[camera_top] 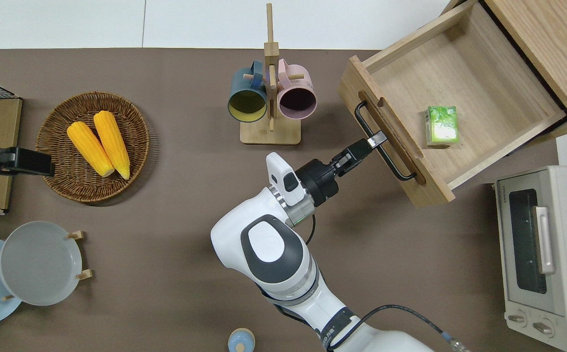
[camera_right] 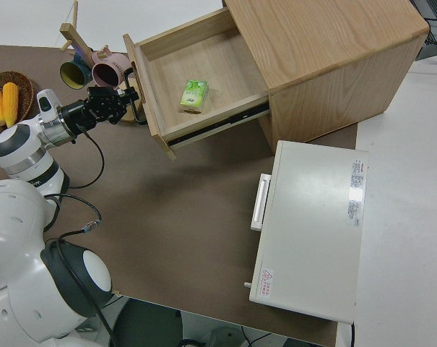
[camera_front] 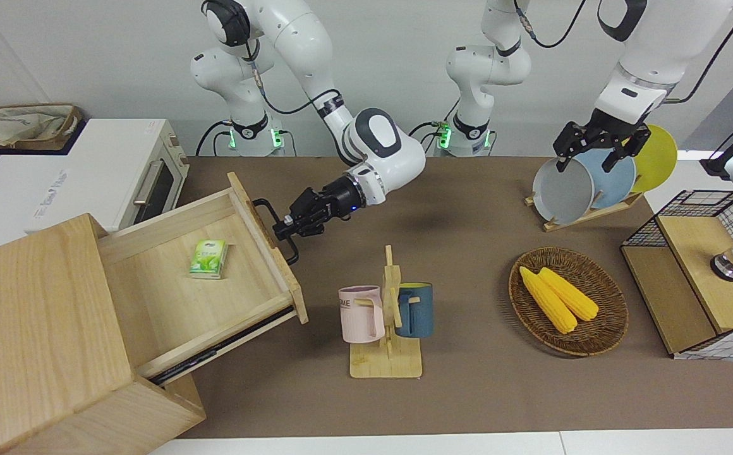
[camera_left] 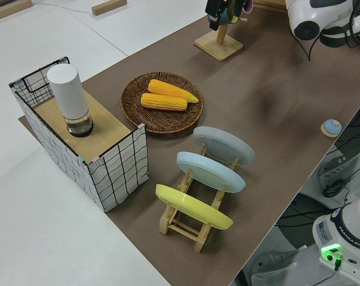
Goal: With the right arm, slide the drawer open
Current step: 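Open the right gripper and back it away from the handle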
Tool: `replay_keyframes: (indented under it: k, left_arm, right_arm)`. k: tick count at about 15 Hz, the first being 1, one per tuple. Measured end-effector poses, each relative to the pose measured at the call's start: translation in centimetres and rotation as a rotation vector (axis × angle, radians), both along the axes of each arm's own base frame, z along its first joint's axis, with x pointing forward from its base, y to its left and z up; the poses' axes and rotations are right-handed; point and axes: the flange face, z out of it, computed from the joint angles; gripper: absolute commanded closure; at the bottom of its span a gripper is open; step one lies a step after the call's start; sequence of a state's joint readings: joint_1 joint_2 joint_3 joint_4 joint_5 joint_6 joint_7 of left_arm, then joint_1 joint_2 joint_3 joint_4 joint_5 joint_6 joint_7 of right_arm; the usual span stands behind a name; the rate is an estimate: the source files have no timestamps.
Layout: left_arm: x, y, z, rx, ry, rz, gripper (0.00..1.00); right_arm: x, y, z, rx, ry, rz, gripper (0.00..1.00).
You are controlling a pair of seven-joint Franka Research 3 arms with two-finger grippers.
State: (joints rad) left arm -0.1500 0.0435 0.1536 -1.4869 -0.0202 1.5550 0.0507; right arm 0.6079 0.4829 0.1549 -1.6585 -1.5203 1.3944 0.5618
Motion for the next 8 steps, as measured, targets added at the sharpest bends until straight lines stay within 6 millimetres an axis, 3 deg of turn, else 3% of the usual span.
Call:
replay_keyframes:
  k: [5,6,7,8]
  left_arm:
    - [0.0,0.0,0.0,0.0,0.0,0.0,0.0]
    - [0.0,0.0,0.0,0.0,0.0,0.0,0.0]
    - [0.0,0.0,0.0,0.0,0.0,0.0,0.0]
    - [0.0,0.0,0.0,0.0,0.0,0.0,0.0]
  right_arm:
    - [0.0,0.02,-0.03,-0.001,0.0,0.0,0.978]
    - [0.0,0.02,-0.03,-0.001,0.0,0.0,0.891]
    - [0.0,0.02,-0.03,-0.001,0.0,0.0,0.734]
    - [0.0,0.02,-0.03,0.0,-0.001,0.0,0.428]
